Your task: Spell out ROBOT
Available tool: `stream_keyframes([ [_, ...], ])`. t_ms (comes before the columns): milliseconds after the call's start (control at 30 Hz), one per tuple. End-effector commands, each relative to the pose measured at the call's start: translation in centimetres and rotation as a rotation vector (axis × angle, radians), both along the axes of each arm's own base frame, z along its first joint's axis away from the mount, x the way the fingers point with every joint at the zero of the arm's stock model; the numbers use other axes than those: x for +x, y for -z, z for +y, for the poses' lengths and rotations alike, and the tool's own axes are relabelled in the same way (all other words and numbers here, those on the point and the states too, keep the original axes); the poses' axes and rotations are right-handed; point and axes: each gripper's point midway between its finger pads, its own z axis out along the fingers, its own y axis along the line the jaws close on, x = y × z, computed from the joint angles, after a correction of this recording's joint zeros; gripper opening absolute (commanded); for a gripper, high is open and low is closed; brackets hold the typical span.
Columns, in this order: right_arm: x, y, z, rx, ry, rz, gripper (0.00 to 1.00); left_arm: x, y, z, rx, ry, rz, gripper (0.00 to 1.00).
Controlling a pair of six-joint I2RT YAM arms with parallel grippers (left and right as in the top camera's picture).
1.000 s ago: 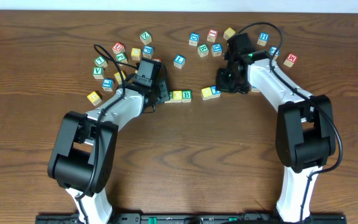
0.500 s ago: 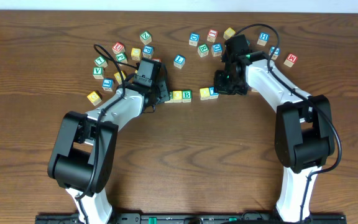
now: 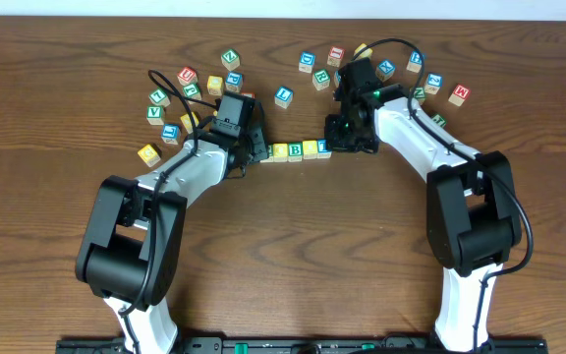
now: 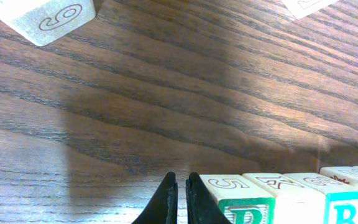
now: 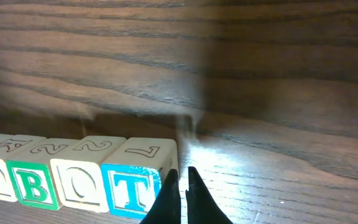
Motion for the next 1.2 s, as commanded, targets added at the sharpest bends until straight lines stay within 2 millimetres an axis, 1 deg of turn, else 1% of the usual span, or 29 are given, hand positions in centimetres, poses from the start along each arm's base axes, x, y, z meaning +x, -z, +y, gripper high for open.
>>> stream_keyframes([
  [0,-0.3,0.5,0.0,-0.009,-0.014,0.008,0.01,-0.2,0.3,0.3,0.004,-0.01,0.007,0.08],
  [100,-0.3,0.5,0.0,-0.01,-0.014,0.007,0.01,-0.2,0.3,0.3,0.004,-0.01,0.007,0.08],
  [167,0.1,0.3,0.0,-0.011,-0.011,-0.01,0.01,-0.2,0.3,0.3,0.004,-0.01,0.007,0.08],
  [267,1.1,-0.5,-0.2,-0.025,-0.003,-0.042,0.01,-0.2,0.3,0.3,0.004,-0.01,0.007,0.07],
  [433,3.0,-2.3,0.4,-0.013,0.003,-0.112,0.01,-0.1,0.3,0.3,0.004,-0.01,0.007,0.08],
  [533,4.0,-2.8,1.1,0.012,0.031,-0.154,0.02,-0.1,0.3,0.3,0.004,-0.01,0.007,0.07],
  [667,4.4,-3.2,2.6,0.035,0.028,-0.187,0.03,-0.1,0.3,0.3,0.004,-0.011,0.007,0.08],
  [767,4.2,-3.0,3.8,0.045,0.023,-0.189,0.02,-0.1,0.3,0.3,0.004,-0.011,0.007,0.07],
  [900,3.5,-1.9,5.2,0.042,0.04,-0.168,0.01,-0.1,0.3,0.3,0.004,-0.011,0.007,0.07],
  [1033,3.1,-0.9,5.9,0.021,0.03,-0.16,0.01,-0.1,0.3,0.3,0.004,-0.011,0.007,0.07],
  [1167,3.1,-0.8,5.8,0.011,0.03,-0.163,0.01,-0.1,0.3,0.3,0.004,-0.011,0.006,0.07],
])
